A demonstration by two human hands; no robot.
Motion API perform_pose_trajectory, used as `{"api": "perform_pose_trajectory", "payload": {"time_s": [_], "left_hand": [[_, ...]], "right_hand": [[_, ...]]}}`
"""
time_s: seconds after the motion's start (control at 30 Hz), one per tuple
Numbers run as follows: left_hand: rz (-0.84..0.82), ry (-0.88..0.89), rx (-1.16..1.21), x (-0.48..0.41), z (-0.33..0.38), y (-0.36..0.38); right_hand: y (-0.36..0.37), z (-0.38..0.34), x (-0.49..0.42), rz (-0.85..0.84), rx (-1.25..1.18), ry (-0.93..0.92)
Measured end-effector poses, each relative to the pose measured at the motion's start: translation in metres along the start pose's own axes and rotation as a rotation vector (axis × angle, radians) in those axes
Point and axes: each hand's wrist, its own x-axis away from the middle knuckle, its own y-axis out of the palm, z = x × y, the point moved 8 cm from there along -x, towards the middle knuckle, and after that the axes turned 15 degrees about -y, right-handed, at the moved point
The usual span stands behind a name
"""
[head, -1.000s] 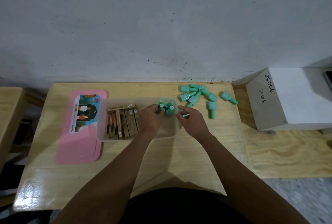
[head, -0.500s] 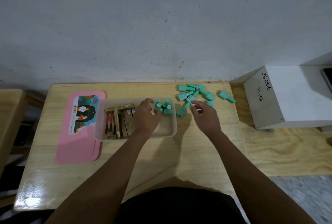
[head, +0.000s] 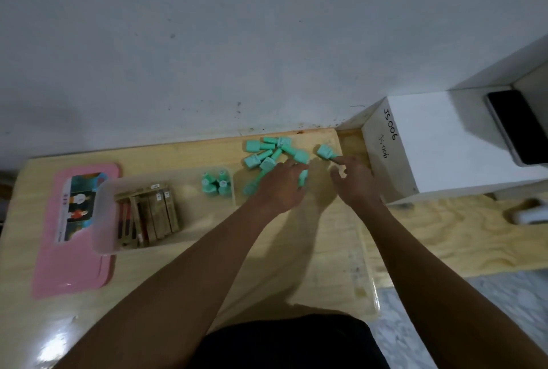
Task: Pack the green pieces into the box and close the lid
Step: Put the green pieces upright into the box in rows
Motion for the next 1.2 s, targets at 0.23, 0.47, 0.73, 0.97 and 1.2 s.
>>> {"api": "perform_pose_trajectory", "payload": {"time_s": [0.23,0.47,0.73,0.97,1.2], "left_hand": [[0.022,0.044,-0.537,-0.038,0.015,0.031],[0.08,0.184,-0.616,-0.049,0.02,0.033],[-0.016,0.153,-0.568,-0.048,0.01,0.031],[-0.104,-0.05,0.116,-0.039,-0.009,0.026],[-0.429,-0.507,1.212,0.002,-0.031,0.022]], "right_hand": [[0.013,0.015,-0.029,-0.195,0.139,-0.07],[0.014,0.024,-0.041,-0.145,0.067,-0.112],[0.019,0.027,-0.027,-0.062,-0.183,0.047],[0.008,0.012,-0.005,0.089,-0.426,0.095],[-0.001,-0.018,0.01,0.141,-0.574,0.022]]}}
